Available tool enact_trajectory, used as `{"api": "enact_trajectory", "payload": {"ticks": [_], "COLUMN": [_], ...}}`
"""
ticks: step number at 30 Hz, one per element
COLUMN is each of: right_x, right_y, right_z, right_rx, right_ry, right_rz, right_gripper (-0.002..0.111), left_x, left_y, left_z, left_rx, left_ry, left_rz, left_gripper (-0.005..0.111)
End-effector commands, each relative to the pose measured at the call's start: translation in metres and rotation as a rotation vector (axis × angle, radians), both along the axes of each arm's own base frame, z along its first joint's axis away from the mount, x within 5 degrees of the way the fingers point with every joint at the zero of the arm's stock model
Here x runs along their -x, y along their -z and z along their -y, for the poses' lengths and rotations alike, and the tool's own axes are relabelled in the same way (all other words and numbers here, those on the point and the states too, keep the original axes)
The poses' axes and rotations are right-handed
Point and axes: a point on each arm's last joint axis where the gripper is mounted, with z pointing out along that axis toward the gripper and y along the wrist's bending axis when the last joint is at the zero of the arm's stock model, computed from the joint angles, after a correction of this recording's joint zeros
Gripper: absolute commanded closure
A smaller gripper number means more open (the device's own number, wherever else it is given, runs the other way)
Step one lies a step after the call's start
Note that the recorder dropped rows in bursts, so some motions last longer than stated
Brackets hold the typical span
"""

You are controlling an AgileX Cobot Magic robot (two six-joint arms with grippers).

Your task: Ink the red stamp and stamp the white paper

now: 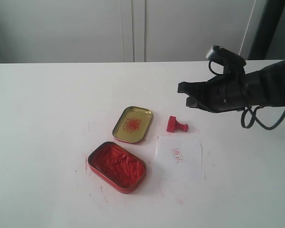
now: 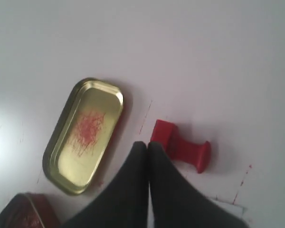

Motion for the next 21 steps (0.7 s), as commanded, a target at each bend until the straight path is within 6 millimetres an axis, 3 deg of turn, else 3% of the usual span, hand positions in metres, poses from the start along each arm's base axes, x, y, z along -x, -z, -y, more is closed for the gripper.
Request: {"api": "enact_trajectory", "payload": {"ticks": [1,13,21], "right_x": [0.009,0.029,0.031], "right_y": [-0.009,-0.011,-0.008], "right_z": [0.004,0.022,0.076], "right_rx": [0.059,0.225,0.32], "right_ry": [-0.054,-0.193,-0.065], "right_rz": [-0.019,-0.241,-0.408], "right_gripper": [0.108,0.108,0.108], "left_x": [0.0,0.0,0.0], "left_y": [0.002,0.002,0.002], "left_z": [0.001,0.001,0.001], "left_rx": [0.006,0.006,0.006], "left_ry": [0.008,0.008,0.008], "left_rz": [-0.003,-0.003,-0.003], "left_gripper": [0.107,0.107,0.107]}}
